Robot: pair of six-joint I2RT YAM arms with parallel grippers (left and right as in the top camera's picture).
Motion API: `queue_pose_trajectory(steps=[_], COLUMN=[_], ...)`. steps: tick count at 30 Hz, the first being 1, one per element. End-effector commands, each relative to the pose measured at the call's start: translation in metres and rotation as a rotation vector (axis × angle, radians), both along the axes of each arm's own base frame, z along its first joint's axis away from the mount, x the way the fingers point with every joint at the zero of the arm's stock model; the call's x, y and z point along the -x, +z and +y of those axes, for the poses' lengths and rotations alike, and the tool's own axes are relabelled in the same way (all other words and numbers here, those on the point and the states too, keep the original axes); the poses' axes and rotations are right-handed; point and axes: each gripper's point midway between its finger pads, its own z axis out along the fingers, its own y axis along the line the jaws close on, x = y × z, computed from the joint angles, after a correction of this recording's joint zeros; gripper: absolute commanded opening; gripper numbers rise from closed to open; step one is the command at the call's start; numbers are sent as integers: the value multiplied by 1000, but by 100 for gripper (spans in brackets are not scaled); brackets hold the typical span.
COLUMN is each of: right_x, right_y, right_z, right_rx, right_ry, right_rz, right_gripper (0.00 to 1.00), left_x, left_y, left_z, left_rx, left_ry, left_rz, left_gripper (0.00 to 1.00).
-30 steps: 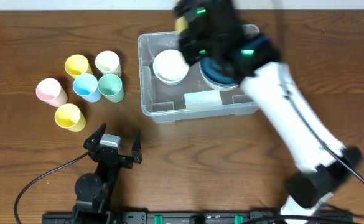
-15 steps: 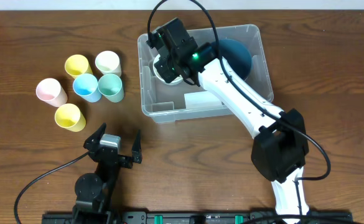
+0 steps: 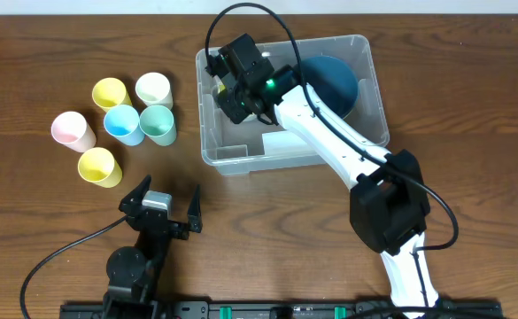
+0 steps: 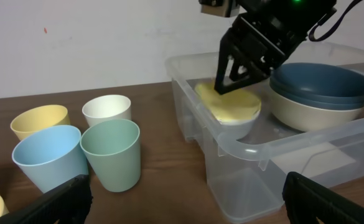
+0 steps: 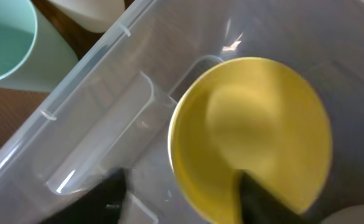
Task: Pack container
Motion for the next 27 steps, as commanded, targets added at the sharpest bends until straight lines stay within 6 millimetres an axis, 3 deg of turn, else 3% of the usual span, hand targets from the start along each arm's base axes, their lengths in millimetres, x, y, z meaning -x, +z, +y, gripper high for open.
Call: queue_pose_trajectory(steps=[1, 5, 8, 12, 15, 18, 22, 25, 27], right_x=[3, 10, 20, 37, 52, 61, 67, 69, 71], right_y=[4, 6, 27, 89, 145, 196, 248, 260, 258], right_z=[7, 3, 2, -6, -27, -67, -142, -207, -255], right_rx=[-8, -5, -35, -116, -165, -191, -229, -208, -157], right_ry=[18, -1, 12, 2, -16, -113, -347, -577, -727], right_rz=[-2, 26, 36, 9, -53, -128, -200, -220, -217], right_gripper=[70, 74, 77, 82, 87, 93, 97, 98, 99], left_x=[1, 1, 1, 1, 1, 1, 1, 1, 1], left_y=[-15, -15, -15, -15, -15, -15, -15, -15, -15], left_z=[0, 0, 0, 0, 0, 0, 0, 0, 0], left_rx=[-15, -15, -15, -15, -15, -15, -15, -15, -15], left_ry=[-3, -3, -3, -3, -3, -3, -3, -3, -3], left_rz=[43, 42, 43, 43, 43, 43, 43, 43, 42], left_gripper=[98, 98, 98, 98, 98, 98, 98, 98, 98])
